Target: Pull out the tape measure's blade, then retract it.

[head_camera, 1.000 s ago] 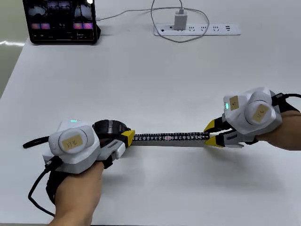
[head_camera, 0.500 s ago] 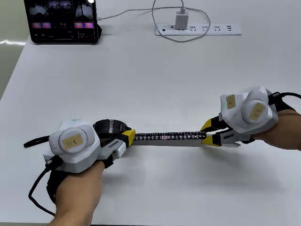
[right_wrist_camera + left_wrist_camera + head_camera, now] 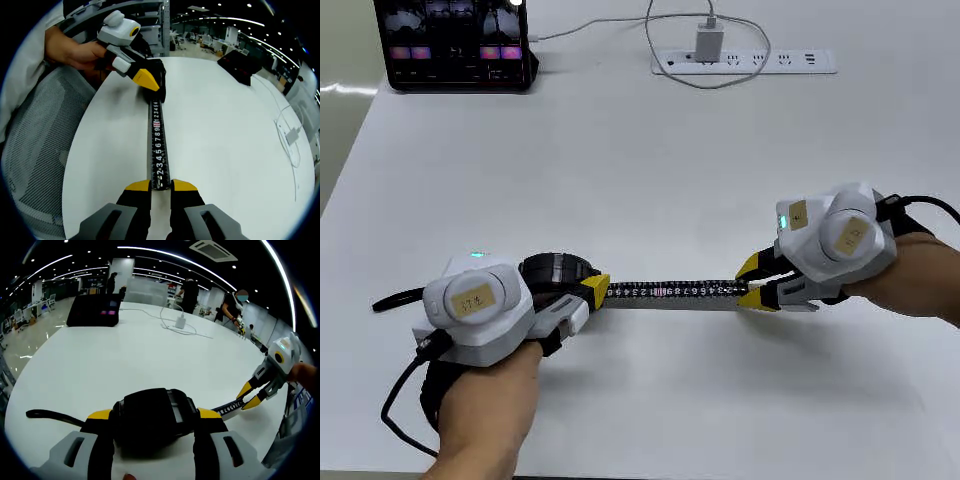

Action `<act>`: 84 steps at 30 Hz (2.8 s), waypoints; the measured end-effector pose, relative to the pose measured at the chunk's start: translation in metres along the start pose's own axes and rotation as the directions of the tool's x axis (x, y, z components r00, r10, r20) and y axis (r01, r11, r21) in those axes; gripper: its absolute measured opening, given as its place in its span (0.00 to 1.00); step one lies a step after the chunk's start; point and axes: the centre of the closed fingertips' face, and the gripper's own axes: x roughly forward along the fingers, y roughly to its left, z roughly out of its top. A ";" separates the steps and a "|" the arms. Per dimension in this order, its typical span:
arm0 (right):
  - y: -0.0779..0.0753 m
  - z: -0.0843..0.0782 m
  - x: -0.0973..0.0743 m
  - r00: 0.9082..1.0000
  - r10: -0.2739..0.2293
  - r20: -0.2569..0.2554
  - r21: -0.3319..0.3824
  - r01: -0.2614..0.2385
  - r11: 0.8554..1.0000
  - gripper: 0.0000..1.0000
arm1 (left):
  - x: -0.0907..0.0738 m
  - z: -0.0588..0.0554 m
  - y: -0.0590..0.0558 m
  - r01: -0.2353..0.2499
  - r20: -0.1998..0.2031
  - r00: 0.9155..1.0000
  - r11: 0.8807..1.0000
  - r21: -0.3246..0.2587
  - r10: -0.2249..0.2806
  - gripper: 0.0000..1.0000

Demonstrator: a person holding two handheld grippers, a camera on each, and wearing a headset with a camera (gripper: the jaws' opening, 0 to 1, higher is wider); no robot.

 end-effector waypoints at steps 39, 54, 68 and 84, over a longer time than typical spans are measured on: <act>0.003 0.049 0.037 0.997 0.054 0.057 -0.055 -0.051 0.997 0.10 | 0.000 0.000 0.001 0.012 0.001 1.000 1.000 -0.025 -0.012 0.60; 0.003 0.062 0.047 0.994 0.073 0.083 -0.055 -0.068 0.996 0.10 | -0.001 0.001 0.001 0.021 0.003 1.000 0.999 -0.038 -0.021 0.60; 0.005 0.081 0.059 0.987 0.094 0.133 -0.047 -0.088 0.995 0.10 | -0.002 0.001 0.001 0.041 0.005 0.999 0.998 -0.050 -0.040 0.60; 0.006 0.098 0.075 0.980 0.105 0.167 -0.047 -0.099 0.994 0.10 | -0.001 0.000 0.001 0.043 -0.004 0.999 0.998 -0.047 -0.043 0.60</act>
